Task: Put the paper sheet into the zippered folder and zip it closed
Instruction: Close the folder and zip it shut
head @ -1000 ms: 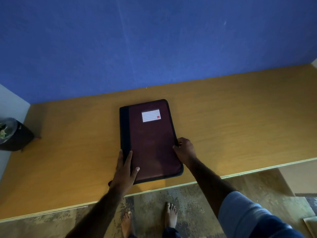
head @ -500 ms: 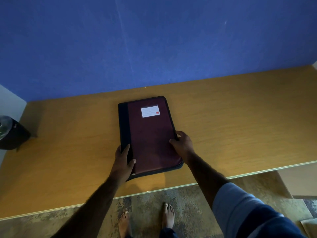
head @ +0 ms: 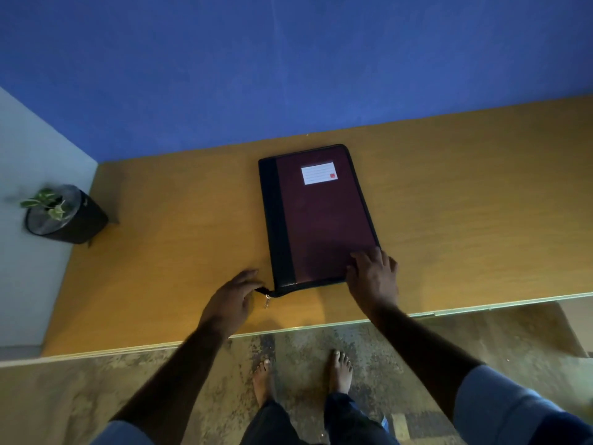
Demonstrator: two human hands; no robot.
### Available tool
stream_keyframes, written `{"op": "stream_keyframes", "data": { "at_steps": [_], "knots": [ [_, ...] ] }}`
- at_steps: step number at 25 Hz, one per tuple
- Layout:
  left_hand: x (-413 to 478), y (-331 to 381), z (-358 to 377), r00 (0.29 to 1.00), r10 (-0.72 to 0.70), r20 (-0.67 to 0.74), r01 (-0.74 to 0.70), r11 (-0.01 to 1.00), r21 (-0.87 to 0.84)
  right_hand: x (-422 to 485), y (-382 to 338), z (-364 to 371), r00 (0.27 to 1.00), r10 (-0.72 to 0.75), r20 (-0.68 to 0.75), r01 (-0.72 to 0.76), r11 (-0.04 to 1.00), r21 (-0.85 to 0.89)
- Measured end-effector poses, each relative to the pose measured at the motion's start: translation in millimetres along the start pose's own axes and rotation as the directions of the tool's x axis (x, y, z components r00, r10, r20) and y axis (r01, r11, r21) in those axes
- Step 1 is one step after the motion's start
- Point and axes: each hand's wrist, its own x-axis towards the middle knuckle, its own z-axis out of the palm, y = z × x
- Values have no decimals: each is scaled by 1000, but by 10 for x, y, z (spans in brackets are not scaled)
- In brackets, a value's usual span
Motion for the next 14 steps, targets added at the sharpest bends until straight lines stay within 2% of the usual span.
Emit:
{"op": "stream_keyframes", "data": {
  "at_steps": [3,6,10,14],
  "knots": [
    [-63,-34,64,998,52,-35,-51,998,38,-445,-390,269,985,-167,34,166,986,21],
    [-12,27,136,995,78,-67,-76,997,35,-672,-740,519,969,-213,125,215,977,-8],
    [-2,41,207,991,83,-108,-87,995,-38,-747,-1101,718,969,-176,173,184,982,-32],
    [-36,-10,223,988,75,-135,-88,992,-95,-710,-1328,799,986,-45,158,46,999,-2]
  ]
}}
